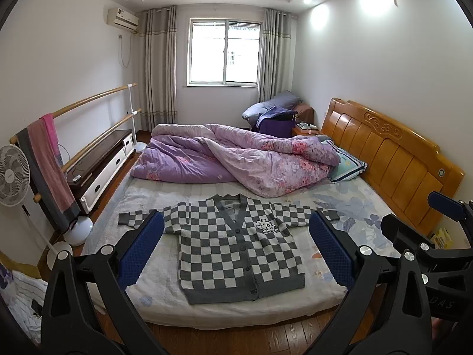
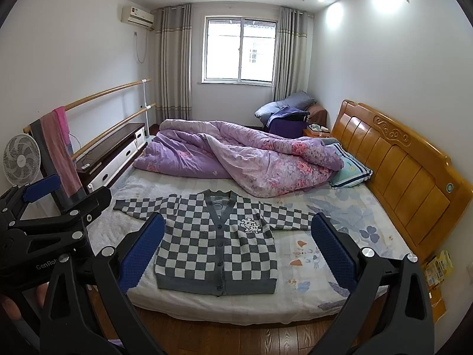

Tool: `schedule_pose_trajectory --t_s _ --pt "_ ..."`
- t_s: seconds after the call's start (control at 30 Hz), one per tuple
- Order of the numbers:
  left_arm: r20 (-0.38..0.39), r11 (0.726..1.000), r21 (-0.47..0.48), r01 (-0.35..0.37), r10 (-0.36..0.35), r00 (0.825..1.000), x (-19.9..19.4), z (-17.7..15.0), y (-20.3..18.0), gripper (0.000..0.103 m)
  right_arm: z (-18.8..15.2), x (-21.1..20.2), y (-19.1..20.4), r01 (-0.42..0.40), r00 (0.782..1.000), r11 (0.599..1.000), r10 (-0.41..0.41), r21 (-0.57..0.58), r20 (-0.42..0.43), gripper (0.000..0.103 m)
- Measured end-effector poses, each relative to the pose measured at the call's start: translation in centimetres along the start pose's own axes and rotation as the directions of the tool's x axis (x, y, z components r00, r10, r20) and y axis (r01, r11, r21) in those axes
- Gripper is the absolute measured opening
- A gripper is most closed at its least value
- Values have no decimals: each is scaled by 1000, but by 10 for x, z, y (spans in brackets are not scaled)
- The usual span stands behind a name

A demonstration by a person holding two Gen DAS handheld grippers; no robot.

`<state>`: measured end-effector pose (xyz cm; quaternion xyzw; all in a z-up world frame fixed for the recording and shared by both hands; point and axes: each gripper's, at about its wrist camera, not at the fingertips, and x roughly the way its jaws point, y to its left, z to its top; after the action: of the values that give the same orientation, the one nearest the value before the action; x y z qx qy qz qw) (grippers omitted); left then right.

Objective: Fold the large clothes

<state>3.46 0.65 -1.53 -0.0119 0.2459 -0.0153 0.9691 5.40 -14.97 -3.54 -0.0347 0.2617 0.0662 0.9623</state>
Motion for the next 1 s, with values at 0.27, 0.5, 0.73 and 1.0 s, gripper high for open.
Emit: schedule_pose_trajectory --t_s 0.27,0.5,0.73,1.0 --pt "-13 1000 2 19 -19 1000 10 -4 15 98 2 8 13 15 1000 1000 -15 9 -14 96" --pt "-38 999 11 38 -37 999 22 -6 31 98 5 21 25 30 999 999 -29 25 -42 96" --pt "-80 999 10 44 -43 996 45 -6 38 98 5 40 27 33 997 999 -31 27 -75 96" --pt "-126 1000 11 9 -8 992 84 -1 31 98 12 82 17 2 993 1000 1 26 -115 96"
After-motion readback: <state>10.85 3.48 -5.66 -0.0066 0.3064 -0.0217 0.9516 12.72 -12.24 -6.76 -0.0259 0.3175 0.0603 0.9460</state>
